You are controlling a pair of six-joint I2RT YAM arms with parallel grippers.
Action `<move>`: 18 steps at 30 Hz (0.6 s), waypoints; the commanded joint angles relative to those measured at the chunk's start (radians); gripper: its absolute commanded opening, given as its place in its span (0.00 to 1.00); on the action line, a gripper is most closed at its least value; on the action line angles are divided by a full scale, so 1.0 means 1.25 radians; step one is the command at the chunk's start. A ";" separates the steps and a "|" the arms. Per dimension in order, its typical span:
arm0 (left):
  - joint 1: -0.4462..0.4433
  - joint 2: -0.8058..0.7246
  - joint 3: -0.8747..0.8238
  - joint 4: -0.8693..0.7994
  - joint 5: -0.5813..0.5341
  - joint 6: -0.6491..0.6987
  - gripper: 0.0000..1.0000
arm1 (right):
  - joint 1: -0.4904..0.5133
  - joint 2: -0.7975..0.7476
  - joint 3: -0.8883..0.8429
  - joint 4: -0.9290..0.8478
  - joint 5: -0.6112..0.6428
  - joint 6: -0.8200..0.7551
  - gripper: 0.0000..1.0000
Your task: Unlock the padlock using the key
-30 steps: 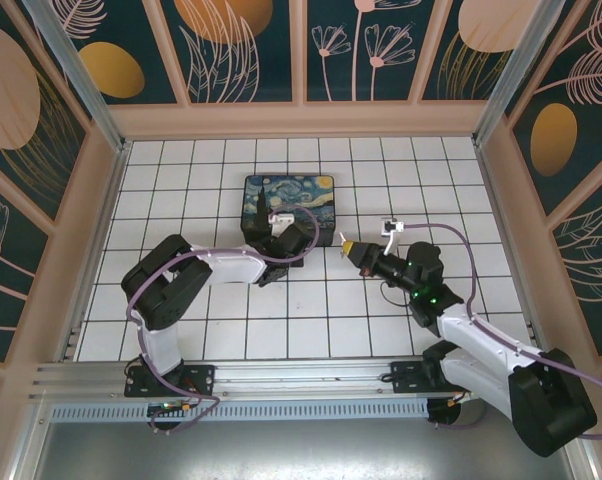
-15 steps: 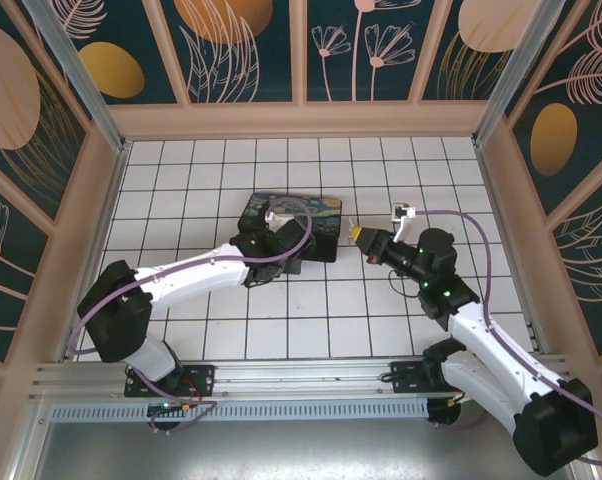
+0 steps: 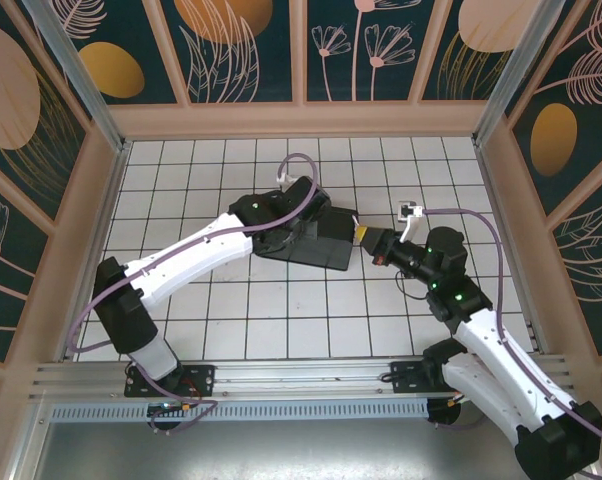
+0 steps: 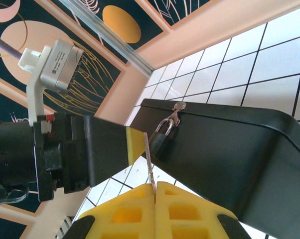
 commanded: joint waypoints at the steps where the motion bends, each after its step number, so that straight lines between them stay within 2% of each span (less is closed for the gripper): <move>1: -0.001 0.018 0.052 -0.026 -0.002 0.015 0.56 | -0.005 -0.013 0.004 -0.005 -0.014 -0.003 0.00; 4: 0.025 -0.005 0.070 -0.007 0.029 0.047 0.63 | 0.000 -0.016 -0.009 -0.008 -0.020 0.012 0.00; 7: 0.115 -0.036 0.055 0.035 0.070 0.105 0.66 | 0.026 -0.026 -0.027 0.013 -0.026 0.049 0.00; 10: 0.209 -0.035 0.035 0.098 0.068 0.191 0.68 | 0.087 -0.035 -0.048 0.042 0.002 0.090 0.00; 13: 0.297 0.006 0.005 0.158 0.103 0.260 0.67 | 0.185 -0.017 -0.066 0.071 0.065 0.126 0.00; 18: 0.406 0.077 -0.045 0.268 0.250 0.300 0.64 | 0.274 0.046 -0.076 0.123 0.134 0.160 0.00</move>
